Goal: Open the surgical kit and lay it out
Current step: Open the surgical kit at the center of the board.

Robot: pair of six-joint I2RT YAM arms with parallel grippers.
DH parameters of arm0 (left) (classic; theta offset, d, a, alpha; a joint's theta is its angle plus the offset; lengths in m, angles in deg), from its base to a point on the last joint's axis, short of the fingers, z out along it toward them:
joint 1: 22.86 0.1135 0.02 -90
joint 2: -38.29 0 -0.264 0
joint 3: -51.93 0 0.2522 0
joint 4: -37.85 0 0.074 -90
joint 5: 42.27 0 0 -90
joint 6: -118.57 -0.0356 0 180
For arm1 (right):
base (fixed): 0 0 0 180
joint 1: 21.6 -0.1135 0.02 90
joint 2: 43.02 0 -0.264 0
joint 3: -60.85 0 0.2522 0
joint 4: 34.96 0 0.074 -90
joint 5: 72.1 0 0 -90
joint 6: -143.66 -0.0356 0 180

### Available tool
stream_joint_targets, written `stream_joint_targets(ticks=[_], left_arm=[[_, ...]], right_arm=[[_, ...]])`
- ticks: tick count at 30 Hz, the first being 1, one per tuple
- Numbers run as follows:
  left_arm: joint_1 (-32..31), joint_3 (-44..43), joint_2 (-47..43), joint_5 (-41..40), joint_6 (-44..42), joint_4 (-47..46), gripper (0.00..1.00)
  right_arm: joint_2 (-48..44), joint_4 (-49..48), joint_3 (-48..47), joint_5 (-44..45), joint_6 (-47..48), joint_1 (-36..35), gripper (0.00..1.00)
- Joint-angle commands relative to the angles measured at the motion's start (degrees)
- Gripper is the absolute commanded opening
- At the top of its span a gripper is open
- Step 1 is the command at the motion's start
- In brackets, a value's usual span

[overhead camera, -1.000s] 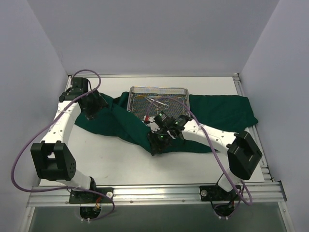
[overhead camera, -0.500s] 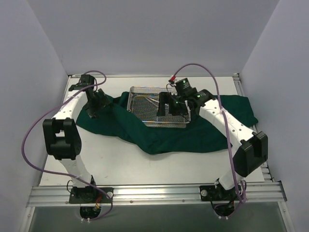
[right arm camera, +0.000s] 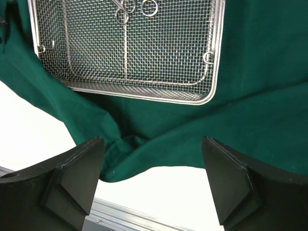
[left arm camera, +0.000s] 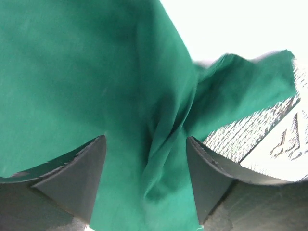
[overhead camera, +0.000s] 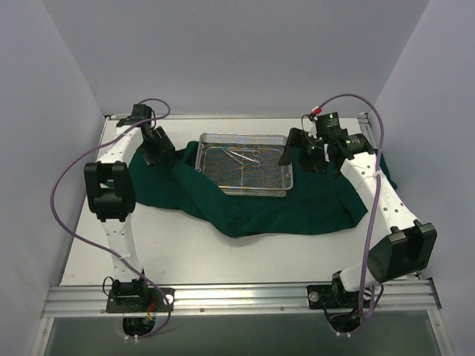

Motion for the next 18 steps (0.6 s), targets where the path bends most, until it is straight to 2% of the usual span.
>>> stream_joint_targets(ticks=[1,4,5,7,8,10,15,18], left_arm=[[0.27,-6.12,3.79,0.98,-1.69,0.05,0.72],[0.53,-8.93,6.25,1.95,-2.57,0.14,0.60],[0.79,-9.46,7.04,2.21,-2.74,0.22,0.49],[1.06,-10.60,7.49,2.91,-2.92,0.22,0.34],[1.06,-10.95,7.58,3.09,-3.10,0.14,0.15],[1.15,-11.66,7.23,2.22,-3.36,1.10,0.02],[3.78,-7.89,-0.58,-4.02,-3.80,2.25,0.02],[4.75,-0.96,-8.14,-6.75,-3.63,0.32,0.02]], right_arm=[[-1.22,2.99,0.85,0.50,-0.76,1.86,0.83],[-0.78,2.81,0.76,-0.20,-1.02,4.05,0.83],[-0.51,2.81,0.59,-0.29,-1.11,4.49,0.83],[0.36,2.64,0.76,-0.64,-1.20,5.72,0.83],[0.80,2.64,0.85,-1.25,-1.20,5.99,0.82],[1.77,2.55,0.85,-1.69,-1.29,6.60,0.82],[4.84,4.82,1.03,1.37,-2.78,8.36,0.82],[8.01,7.46,1.11,2.61,-4.28,11.00,0.81]])
